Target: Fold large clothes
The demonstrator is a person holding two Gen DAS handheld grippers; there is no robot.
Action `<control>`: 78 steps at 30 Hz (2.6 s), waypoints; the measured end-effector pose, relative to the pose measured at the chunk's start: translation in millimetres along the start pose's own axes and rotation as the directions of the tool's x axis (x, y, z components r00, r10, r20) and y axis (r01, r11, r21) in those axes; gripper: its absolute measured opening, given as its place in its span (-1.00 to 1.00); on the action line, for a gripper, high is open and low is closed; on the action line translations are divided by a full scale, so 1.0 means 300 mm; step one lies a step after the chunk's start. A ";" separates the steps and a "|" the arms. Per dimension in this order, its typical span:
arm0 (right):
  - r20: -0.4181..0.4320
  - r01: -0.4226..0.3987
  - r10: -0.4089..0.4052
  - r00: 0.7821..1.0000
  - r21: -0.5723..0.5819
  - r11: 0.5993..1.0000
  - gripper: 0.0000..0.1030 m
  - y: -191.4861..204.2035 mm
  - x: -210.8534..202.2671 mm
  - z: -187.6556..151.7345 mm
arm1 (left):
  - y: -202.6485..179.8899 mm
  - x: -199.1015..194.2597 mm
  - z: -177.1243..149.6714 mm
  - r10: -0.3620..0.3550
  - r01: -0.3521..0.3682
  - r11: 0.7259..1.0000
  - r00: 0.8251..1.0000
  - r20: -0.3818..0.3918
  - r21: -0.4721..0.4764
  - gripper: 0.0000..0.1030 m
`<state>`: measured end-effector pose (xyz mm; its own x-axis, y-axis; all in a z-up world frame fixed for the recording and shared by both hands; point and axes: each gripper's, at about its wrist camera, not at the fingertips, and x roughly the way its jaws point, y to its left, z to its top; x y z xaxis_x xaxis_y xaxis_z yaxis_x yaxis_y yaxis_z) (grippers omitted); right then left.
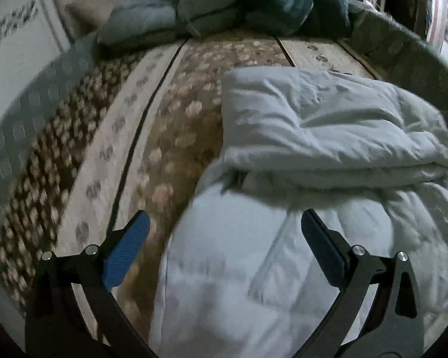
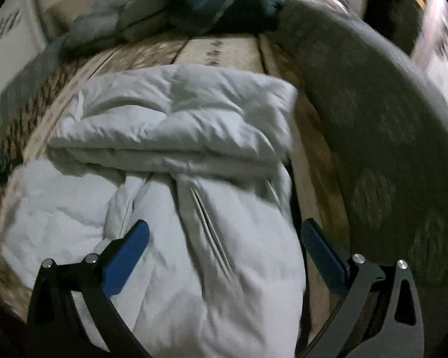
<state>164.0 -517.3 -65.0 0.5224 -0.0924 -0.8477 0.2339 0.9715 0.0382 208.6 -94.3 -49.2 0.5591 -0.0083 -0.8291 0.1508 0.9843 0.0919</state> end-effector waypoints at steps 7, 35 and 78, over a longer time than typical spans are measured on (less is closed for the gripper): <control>-0.136 -0.040 0.075 0.988 0.238 0.970 0.96 -0.180 -0.019 -0.208 | 0.101 -0.013 -0.266 0.080 -0.069 0.995 0.985 -0.154 0.075 0.94; -0.431 -0.111 0.206 0.879 0.236 0.965 0.60 -0.196 0.239 -0.361 | 0.196 0.167 -0.544 -0.179 0.176 0.983 0.849 -0.497 -0.052 0.94; 0.532 -0.225 0.057 0.845 0.258 0.939 -0.80 -0.311 -0.612 -0.136 | 0.387 -0.561 -0.380 -0.419 0.535 0.738 0.842 0.340 -0.412 -0.66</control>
<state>12.7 -582.1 65.4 0.8908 -0.1390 -0.4327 0.3135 0.8772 0.3636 39.2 41.4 38.1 0.6848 -0.4799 -0.5485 0.0741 0.7945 -0.6027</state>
